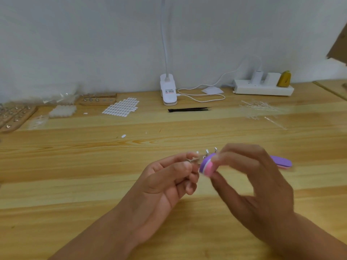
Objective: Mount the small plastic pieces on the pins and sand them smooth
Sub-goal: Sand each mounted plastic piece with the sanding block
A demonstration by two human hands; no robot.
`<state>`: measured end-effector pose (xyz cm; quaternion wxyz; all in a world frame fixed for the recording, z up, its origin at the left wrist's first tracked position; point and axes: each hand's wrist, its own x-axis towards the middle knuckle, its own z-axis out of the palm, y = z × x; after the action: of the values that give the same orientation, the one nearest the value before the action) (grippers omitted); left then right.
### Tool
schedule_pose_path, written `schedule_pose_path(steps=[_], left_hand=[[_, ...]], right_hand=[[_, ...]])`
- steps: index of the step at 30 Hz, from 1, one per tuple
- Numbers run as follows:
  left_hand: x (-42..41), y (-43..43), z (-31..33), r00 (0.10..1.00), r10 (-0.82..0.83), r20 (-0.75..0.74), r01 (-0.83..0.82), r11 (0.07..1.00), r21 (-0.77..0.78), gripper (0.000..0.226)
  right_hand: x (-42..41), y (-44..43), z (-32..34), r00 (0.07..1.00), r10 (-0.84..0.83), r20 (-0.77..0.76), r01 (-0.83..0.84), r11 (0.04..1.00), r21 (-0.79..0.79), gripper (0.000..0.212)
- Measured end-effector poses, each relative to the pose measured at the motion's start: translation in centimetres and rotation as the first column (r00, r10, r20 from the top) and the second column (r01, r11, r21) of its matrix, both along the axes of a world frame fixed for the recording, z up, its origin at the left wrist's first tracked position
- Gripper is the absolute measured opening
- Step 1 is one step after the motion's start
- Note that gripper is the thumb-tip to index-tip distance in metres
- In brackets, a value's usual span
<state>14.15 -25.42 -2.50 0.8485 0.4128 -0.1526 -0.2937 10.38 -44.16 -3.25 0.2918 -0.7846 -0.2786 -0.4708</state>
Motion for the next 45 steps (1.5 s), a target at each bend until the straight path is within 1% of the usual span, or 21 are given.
schedule_pose_path(steps=[2,5,7,8,10,12,15,17,20,22,24,26,29,31,33,35,38,39,42,43,45], left_hand=[[-0.1,0.0,0.0,1.0,-0.028,0.014,0.028,1.0,-0.011,0.036],[-0.1,0.2,0.4,0.999,-0.007,0.048,0.005,0.999,0.046,0.038],[-0.2,0.4,0.6,0.988,0.045,0.146,-0.069,0.984,0.164,0.036],[-0.3,0.4,0.6,0.973,0.071,0.221,-0.123,0.966,0.229,0.035],[-0.5,0.4,0.7,0.925,0.114,0.362,-0.228,0.929,0.292,0.035],[-0.8,0.3,0.7,0.877,0.126,0.464,-0.296,0.902,0.314,0.033],[-0.9,0.2,0.6,0.826,0.138,0.547,-0.376,0.857,0.353,0.03],[-1.0,0.2,0.7,0.794,0.137,0.593,-0.417,0.831,0.367,0.03],[-1.2,0.1,0.7,0.717,0.125,0.686,-0.491,0.79,0.368,0.031],[-1.3,0.1,0.8,0.687,0.116,0.717,-0.521,0.767,0.375,0.028],[-1.2,0.1,0.8,0.689,0.124,0.714,-0.537,0.749,0.388,0.026],[-1.2,0.1,1.0,0.674,0.128,0.727,-0.558,0.733,0.389,0.026],[-1.5,0.0,1.1,0.614,0.108,0.782,-0.587,0.725,0.36,0.025],[-1.6,0.1,1.2,0.62,0.125,0.774,-0.587,0.729,0.352,0.023],[-1.6,0.2,1.2,0.637,0.146,0.757,-0.589,0.726,0.355,0.022],[-1.5,0.2,1.3,0.64,0.135,0.757,-0.584,0.726,0.363,0.021],[-1.8,0.0,1.4,0.655,0.12,0.746,-0.536,0.77,0.346,0.022],[-1.8,0.1,1.4,0.692,0.147,0.707,-0.503,0.801,0.325,0.023],[-1.4,0.3,1.4,0.842,0.231,0.487,-0.372,0.903,0.215,0.026],[-1.3,0.2,1.4,0.881,0.221,0.417,-0.323,0.927,0.191,0.026],[-1.0,-0.1,1.2,0.951,0.147,0.273,-0.19,0.971,0.141,0.03]], right_hand=[[-0.1,0.2,-0.2,0.999,0.04,0.018,-0.039,0.998,-0.04,0.022],[0.5,-0.8,0.0,0.999,-0.032,-0.036,0.031,0.999,-0.02,0.023],[0.4,-1.0,0.3,0.995,-0.058,-0.076,0.062,0.997,0.047,0.025],[0.2,-0.7,0.3,0.995,-0.04,-0.088,0.047,0.997,0.069,0.026],[-0.2,0.1,0.2,0.994,0.025,-0.103,-0.018,0.998,0.062,0.026],[-0.1,0.1,0.0,0.99,0.05,-0.13,-0.046,0.998,0.035,0.024],[0.3,-0.7,0.1,0.982,0.013,-0.189,-0.001,0.998,0.065,0.024],[0.2,-0.5,0.1,0.982,0.032,-0.184,-0.017,0.996,0.083,0.024],[-0.1,-0.1,-0.4,0.984,0.089,-0.154,-0.087,0.996,0.018,0.02],[0.3,-0.8,-0.4,0.979,0.066,-0.194,-0.069,0.998,-0.009,0.02],[0.5,-1.2,-0.2,0.97,0.031,-0.241,-0.027,0.999,0.02,0.022],[0.4,-0.7,-0.1,0.972,0.037,-0.233,-0.024,0.998,0.055,0.023],[0.1,-0.3,-0.5,0.975,0.075,-0.208,-0.077,0.997,-0.003,0.022],[0.5,-1.2,-0.3,0.966,0.04,-0.255,-0.044,0.999,-0.011,0.022],[0.8,-1.5,-0.1,0.958,0.015,-0.286,-0.003,0.999,0.043,0.025],[0.5,-0.8,0.1,0.969,0.034,-0.246,-0.02,0.998,0.059,0.024],[-0.1,-0.3,-0.3,0.984,0.072,-0.16,-0.078,0.996,-0.032,0.024],[0.0,-0.7,-0.2,0.985,0.052,-0.164,-0.059,0.998,-0.037,0.023],[0.1,-1.2,0.4,0.983,0.018,-0.183,-0.009,0.999,0.049,0.025],[-0.1,-0.8,0.6,0.989,0.014,-0.147,-0.005,0.998,0.061,0.026],[-0.4,0.0,0.5,0.999,0.017,-0.043,-0.016,1.0,0.023,0.027]])
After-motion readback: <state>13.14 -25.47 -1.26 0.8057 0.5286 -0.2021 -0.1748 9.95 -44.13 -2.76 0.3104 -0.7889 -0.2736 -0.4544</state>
